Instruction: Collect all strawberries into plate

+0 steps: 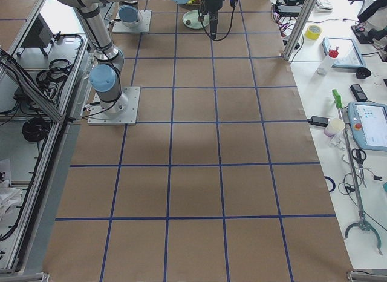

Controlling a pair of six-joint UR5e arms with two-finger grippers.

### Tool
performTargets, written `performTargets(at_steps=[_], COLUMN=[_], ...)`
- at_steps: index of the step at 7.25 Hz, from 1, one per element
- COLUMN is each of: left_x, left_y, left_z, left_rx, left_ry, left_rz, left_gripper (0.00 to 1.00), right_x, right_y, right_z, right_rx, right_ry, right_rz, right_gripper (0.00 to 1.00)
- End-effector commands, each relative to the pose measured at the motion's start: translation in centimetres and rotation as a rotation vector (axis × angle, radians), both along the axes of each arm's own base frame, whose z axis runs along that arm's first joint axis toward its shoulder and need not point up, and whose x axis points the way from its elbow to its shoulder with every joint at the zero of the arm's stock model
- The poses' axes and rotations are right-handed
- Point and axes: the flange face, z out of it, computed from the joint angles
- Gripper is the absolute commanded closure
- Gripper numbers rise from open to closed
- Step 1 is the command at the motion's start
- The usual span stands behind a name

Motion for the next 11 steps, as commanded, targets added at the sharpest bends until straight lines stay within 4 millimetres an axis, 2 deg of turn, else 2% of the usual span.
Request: performTargets(at_steps=[1, 3, 4, 5, 7, 8, 9, 11], left_x=[-0.4, -0.6, -1.8, -3.5, -9.1, -11.1, -11.4, -11.1], left_y=[-1.6, -2.7, -2.2, -0.9, 2.0, 3.8, 5.1, 7.8], left_z=[5.6, 12.4, 16.3, 18.1, 20.5, 22.4, 24.4, 26.7], left_rx=[-0.029, -0.015, -0.072, -0.104, -0.141, -0.161, -0.182, -0.181], left_ry=[0.0, 0.0, -0.004, -0.011, -0.059, -0.068, -0.035, -0.041], left_rz=[-0.012, -0.023, -0.017, -0.039, -0.16, -0.202, -0.201, -0.21], left_gripper=[0.0, 0.0, 0.0, 0.0, 0.0, 0.0, 0.0, 0.0], right_x=[0.0, 0.0, 0.0, 0.0, 0.0, 0.0, 0.0, 0.0], right_y=[0.0, 0.0, 0.0, 0.0, 0.0, 0.0, 0.0, 0.0], right_z=[0.0, 0.0, 0.1, 0.0, 0.0, 0.1, 0.1, 0.0], right_rx=[0.0, 0.0, -0.001, 0.0, 0.0, -0.001, -0.001, 0.0], right_ry=[-0.001, -0.001, -0.001, 0.0, 0.0, -0.001, -0.001, -0.001], right_rz=[0.0, 0.0, 0.0, 0.0, 0.0, 0.0, 0.0, 0.0], right_gripper=[0.0, 0.0, 0.0, 0.0, 0.0, 0.0, 0.0, 0.0])
